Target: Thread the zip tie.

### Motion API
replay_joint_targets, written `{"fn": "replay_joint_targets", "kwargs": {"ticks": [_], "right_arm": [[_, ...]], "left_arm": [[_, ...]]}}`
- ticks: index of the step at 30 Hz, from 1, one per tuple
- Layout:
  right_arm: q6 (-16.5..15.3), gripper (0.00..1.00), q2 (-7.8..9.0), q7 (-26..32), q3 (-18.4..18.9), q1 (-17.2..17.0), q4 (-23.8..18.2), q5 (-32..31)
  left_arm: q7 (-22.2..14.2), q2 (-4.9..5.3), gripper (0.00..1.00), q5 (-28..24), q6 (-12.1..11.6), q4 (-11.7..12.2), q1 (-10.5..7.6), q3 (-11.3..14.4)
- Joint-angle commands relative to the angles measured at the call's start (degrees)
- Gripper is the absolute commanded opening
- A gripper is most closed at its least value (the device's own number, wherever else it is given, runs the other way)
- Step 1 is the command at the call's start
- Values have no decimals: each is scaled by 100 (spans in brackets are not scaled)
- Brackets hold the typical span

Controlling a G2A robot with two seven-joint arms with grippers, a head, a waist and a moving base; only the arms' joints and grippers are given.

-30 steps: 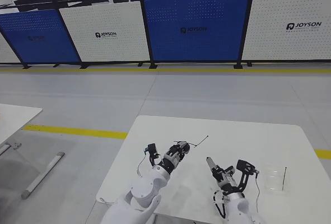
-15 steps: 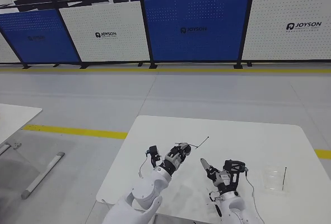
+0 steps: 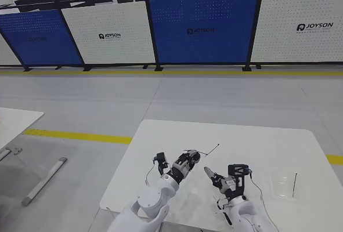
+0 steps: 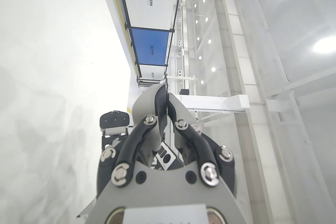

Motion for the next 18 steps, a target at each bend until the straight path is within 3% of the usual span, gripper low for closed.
{"fn": "replay_joint_targets", "kwargs": {"ticks": [1,7,12,13,14,18], "right_arm": [[8,100,-3,-14,0,0,-2,6],[-1,100,-1,106,-15,3,12,-38],[-352,100,-9,100,12,69,117,215],[-380,81,-13,114,-2,90,136,228],[-399,52,-19,139,-27,121,162,215],[-351,50,-39,122,-97,175,190,139]], "left_arm": [[20,-2,0,15,-23,-16,13,8],[19,-2,0,17,-23,-11,14,11],[31,-18,0,99,-18,35,-2,110],[35,-20,0,112,-17,30,-3,124],[42,-23,0,125,-17,21,-1,135],[65,-25,0,194,-35,8,6,145]]}}
